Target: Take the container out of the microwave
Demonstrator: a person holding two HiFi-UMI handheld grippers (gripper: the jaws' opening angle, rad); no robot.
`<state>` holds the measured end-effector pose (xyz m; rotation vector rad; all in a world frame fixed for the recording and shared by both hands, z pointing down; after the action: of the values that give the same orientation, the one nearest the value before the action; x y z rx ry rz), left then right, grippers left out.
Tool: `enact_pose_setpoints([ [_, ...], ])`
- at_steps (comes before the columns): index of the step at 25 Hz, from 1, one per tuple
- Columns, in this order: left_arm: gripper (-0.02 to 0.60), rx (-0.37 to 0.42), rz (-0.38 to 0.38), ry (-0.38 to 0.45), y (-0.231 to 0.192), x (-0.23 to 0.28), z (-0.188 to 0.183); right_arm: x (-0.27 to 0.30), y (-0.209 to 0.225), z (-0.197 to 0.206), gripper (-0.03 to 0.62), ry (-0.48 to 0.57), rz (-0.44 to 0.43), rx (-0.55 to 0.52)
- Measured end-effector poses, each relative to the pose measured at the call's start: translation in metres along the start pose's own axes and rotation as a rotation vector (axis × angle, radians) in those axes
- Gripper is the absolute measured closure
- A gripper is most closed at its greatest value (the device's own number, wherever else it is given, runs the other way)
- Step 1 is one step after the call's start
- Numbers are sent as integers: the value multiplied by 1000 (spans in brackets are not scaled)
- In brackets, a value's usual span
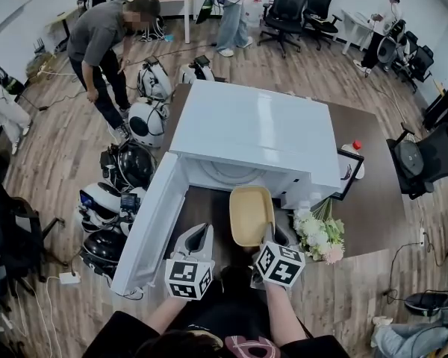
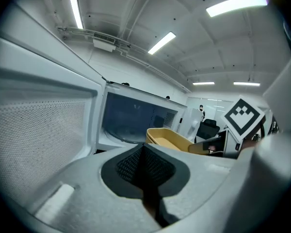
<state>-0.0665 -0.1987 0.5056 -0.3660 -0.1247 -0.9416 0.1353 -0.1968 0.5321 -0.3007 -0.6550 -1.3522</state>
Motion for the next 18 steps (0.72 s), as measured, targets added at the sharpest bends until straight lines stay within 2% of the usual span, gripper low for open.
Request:
enact_pose_setpoints([
  [18,572,-8,2,-3,1,-10,7,-14,-7,7,560,22,-12,-7],
])
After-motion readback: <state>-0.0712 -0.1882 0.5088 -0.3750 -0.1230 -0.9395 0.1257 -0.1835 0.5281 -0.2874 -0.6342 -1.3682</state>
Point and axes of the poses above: the fingertips, and each gripper's own axes: x forward along the fingers, y to its right, z out of its underside, the point moved 4 cm from there along -x, backward along the fingers, and after that the axes turned 6 degrees about z, right-handed, at the moved point
